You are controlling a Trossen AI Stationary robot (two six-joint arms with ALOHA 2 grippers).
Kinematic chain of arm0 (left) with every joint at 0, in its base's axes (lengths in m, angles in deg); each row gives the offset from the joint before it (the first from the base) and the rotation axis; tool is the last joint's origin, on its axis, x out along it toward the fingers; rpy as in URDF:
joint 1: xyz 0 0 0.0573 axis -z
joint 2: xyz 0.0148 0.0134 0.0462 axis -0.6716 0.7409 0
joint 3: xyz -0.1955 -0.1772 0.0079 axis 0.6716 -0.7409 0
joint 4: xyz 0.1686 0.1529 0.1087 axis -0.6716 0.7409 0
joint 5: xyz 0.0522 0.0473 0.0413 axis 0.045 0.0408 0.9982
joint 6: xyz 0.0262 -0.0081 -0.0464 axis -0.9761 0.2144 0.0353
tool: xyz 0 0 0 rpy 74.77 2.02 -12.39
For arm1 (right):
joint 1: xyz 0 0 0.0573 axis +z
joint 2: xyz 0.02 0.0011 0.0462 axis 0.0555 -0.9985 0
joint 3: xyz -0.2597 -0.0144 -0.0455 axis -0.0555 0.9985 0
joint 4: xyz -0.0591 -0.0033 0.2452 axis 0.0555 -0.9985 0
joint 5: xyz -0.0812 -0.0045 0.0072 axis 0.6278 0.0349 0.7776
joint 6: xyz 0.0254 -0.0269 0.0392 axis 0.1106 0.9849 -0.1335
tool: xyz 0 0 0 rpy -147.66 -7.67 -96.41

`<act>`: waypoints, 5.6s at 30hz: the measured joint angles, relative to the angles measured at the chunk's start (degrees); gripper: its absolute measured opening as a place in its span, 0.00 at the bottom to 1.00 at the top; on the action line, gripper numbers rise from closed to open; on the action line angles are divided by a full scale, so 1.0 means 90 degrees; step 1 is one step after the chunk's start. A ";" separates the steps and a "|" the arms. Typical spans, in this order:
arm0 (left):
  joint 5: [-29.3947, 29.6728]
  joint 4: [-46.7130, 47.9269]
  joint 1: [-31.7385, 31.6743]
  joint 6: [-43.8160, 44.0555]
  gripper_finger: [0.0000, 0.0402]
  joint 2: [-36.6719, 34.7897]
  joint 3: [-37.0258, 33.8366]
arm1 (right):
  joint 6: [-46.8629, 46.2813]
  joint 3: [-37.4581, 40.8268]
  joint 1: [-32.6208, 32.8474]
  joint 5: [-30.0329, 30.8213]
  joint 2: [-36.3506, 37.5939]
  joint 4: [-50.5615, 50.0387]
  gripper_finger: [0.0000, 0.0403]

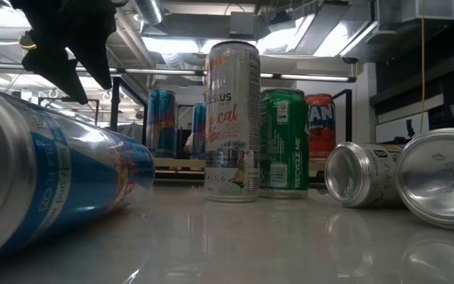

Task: Sort soda cans
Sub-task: Put the orange soda can on the shelf and align with the other orange soda cans

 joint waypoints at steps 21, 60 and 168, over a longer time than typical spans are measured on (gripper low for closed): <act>0.0000 -0.0114 -0.0002 -0.0005 0.83 0.0001 0.0000 | -0.0019 0.0015 -0.0001 0.0018 -0.0051 0.0334 0.82; 0.0002 -0.0107 -0.0001 -0.0012 0.83 0.0002 0.0000 | 0.0478 0.0007 -0.0679 -0.0793 -0.0085 0.0503 0.71; 0.0148 -0.0148 0.0000 -0.0288 0.83 0.0002 0.0000 | -0.0795 0.1567 -0.7788 -0.0759 0.3621 -0.1488 0.72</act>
